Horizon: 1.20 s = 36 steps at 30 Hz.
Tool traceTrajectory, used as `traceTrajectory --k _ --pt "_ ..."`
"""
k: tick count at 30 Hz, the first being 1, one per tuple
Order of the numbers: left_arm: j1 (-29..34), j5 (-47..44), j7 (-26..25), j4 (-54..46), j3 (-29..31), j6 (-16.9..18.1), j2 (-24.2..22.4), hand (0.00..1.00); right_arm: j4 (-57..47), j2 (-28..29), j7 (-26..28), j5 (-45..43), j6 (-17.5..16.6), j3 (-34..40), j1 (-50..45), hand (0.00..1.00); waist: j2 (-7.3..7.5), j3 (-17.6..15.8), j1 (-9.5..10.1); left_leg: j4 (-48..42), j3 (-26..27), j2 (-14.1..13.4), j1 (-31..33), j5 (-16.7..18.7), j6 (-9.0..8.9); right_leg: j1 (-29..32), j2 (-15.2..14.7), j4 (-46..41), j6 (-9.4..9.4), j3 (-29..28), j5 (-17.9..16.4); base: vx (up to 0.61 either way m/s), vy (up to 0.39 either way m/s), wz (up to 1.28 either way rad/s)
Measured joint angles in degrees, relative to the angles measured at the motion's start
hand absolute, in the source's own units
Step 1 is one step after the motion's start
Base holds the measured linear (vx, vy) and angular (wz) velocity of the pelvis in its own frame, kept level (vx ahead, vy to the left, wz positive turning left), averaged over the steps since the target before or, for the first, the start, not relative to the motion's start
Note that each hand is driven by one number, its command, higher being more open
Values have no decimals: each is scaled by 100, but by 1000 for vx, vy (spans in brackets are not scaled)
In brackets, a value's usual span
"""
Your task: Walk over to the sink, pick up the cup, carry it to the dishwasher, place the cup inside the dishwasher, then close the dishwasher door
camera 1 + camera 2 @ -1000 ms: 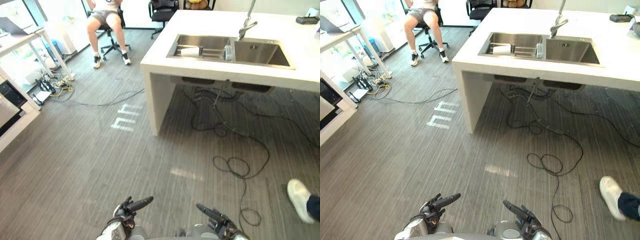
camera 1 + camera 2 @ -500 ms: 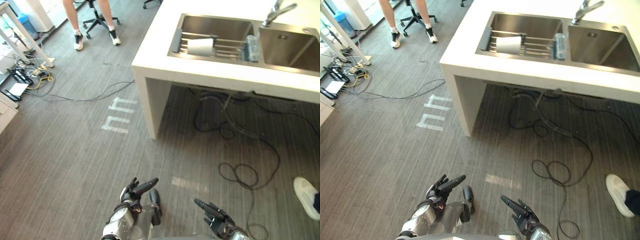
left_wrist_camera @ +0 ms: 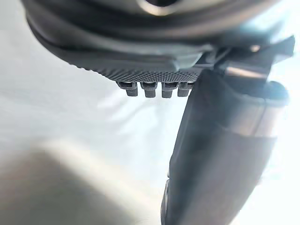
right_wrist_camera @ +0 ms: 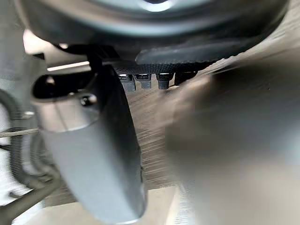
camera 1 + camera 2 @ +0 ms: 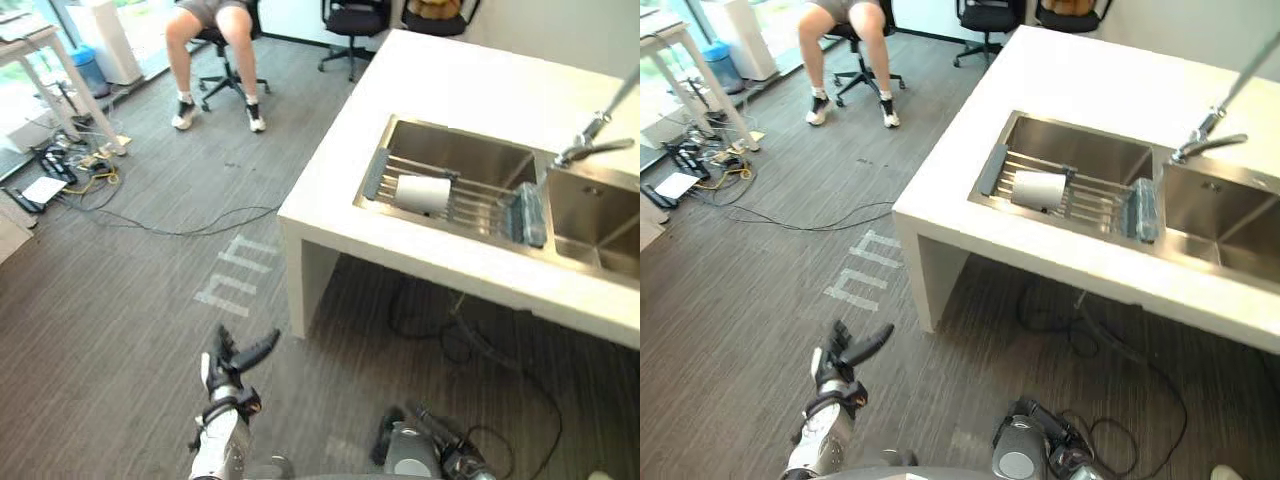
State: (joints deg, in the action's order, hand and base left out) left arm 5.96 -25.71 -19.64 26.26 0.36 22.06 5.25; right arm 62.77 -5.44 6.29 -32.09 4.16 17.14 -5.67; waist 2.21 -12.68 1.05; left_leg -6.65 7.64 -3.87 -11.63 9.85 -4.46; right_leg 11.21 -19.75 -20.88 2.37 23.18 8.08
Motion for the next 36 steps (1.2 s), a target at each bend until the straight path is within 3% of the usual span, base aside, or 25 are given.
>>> traceTrajectory --k 1,3,5,7,8,9,10,12,13,17,20,21,22,23,24,25,26,28,29,30,31,33,36 --pt "51 24 -179 -402 186 289 -114 100 5 -118 27 6 4 89 22 100 -242 6 18 -123 7 -275 136 111 -141 -8 250 142 -42 83 -74 268 -376 8" --pt "67 186 -403 -1059 286 675 -241 100 156 -188 77 18 2 427 -18 100 -496 77 -6 -184 -120 -528 337 153 -221 -16 502 299 24 171 -121 180 -236 16" --pt "46 503 -575 -1730 258 955 -295 100 261 -174 94 22 7 749 -99 100 -535 96 0 -192 -231 -641 354 123 -264 -108 645 371 52 241 -155 121 -175 20" --pt "6 829 -743 -2342 205 1113 -305 100 246 -165 176 56 4 784 -283 100 -475 139 51 -260 -219 -730 370 143 -299 -391 809 918 65 265 -162 47 -118 2" --pt "-25 1057 -906 -2684 201 1182 -325 100 268 -133 244 78 31 779 -341 100 -477 148 100 -279 -193 -784 394 158 -332 -424 815 900 -41 249 -466 34 -109 -2" --pt "-28 1199 -1094 -3023 222 1175 -372 100 253 -73 295 50 6 867 -426 100 -469 152 86 -254 -187 -821 355 124 -394 -410 775 592 41 404 -722 31 -90 -3" --pt "-23 1289 -1202 -3185 261 1171 -401 100 257 -73 299 50 -18 904 -453 100 -474 154 91 -229 -164 -851 319 118 -420 -410 809 619 25 455 -699 26 -107 -9" --pt "-12 1552 -1551 -3747 448 1126 -455 100 266 -180 344 65 -49 746 -432 100 -636 346 147 -54 33 -1117 317 72 -489 -516 1305 1284 -268 493 -432 64 -144 -36" --pt "-29 1620 -1644 -3997 561 1114 -455 100 267 -183 381 67 -48 710 -385 100 -691 377 137 62 128 -1176 305 -48 -473 -499 1455 1493 -356 450 -338 77 -104 -36" --pt "-242 1618 -1633 -4229 594 921 -454 100 337 -187 481 77 -39 710 -387 100 -731 418 78 2 467 -1160 303 -398 -361 -444 1484 1519 -411 331 -357 34 -57 -21" --pt "-385 1615 -1535 -4232 595 746 -388 100 417 -208 546 134 -22 710 -382 100 -701 398 -47 -1224 579 -1196 719 -492 -177 -620 1455 1637 -446 165 -383 27 -80 -26" --pt "-425 1611 -1371 -4225 570 679 -362 100 461 -215 564 204 5 718 -399 100 -692 375 -79 -2090 614 -1312 1012 -643 92 -834 1485 1797 -542 147 -443 44 -105 -18" --pt "-479 1591 -1156 -4229 502 639 -316 100 506 -235 583 230 28 740 -404 100 -651 295 -76 -2992 534 -1400 1366 -555 221 -1062 1515 1945 -644 43 -487 44 -91 -24" --pt "-496 1550 -1011 -4238 450 618 -295 100 516 -233 580 267 35 773 -402 100 -689 279 -62 -3270 487 -1348 1496 -233 130 -1154 1545 1987 -677 -6 -497 53 -51 -30" --pt "-522 1527 -738 -4273 349 562 -180 100 526 -289 582 307 42 865 -390 100 -729 256 -48 -3367 357 -1068 1736 218 8 -1269 1570 2059 -722 -91 -493 52 -11 -37" --pt "-522 1432 -458 -4450 241 426 9 100 538 -295 592 326 60 961 -364 100 -740 248 -17 -3075 206 -713 1922 375 -50 -1311 1589 2072 -739 -174 -493 48 -8 -40" --pt "-523 1399 -348 -4552 195 375 108 100 541 -291 601 339 60 961 -362 100 -745 246 9 -2826 98 -570 1972 368 -47 -1307 1621 2077 -739 -233 -493 22 4 -70" --pt "-524 1204 -25 -5072 160 251 357 100 502 -320 656 472 37 951 -369 100 -907 307 197 -1895 -261 -398 1999 109 18 -1302 1982 2264 -726 -690 -487 22 23 -117" --pt "-540 1165 19 -5153 159 247 368 100 463 -352 659 473 14 948 -386 100 -1029 386 228 -1564 -291 -481 1995 163 87 -1316 2153 2391 -678 -787 -453 93 59 -147" --pt "-677 1078 152 -5179 229 235 437 100 431 -342 634 453 15 954 -343 100 -1183 436 342 -1543 -157 -654 1978 -67 133 -1219 2283 2157 -648 -925 -290 107 77 -105" --pt "-755 1010 201 -5149 272 186 512 100 403 -328 644 456 19 916 -340 100 -1132 406 316 -1505 -65 -626 1919 -62 129 -1136 2229 2036 -678 -966 -314 153 98 -79" --pt "-991 808 304 -5005 213 -141 641 100 362 -297 650 467 18 877 -468 100 -958 440 87 -580 74 -331 1485 -433 166 -1218 2012 2225 -660 -928 -317 112 60 -5" --pt "-1343 548 438 -5006 -141 -315 863 100 313 -172 625 454 19 978 -642 100 -968 470 -56 571 47 -146 1026 -1065 139 -1262 1933 2440 -639 -768 -305 148 26 25"
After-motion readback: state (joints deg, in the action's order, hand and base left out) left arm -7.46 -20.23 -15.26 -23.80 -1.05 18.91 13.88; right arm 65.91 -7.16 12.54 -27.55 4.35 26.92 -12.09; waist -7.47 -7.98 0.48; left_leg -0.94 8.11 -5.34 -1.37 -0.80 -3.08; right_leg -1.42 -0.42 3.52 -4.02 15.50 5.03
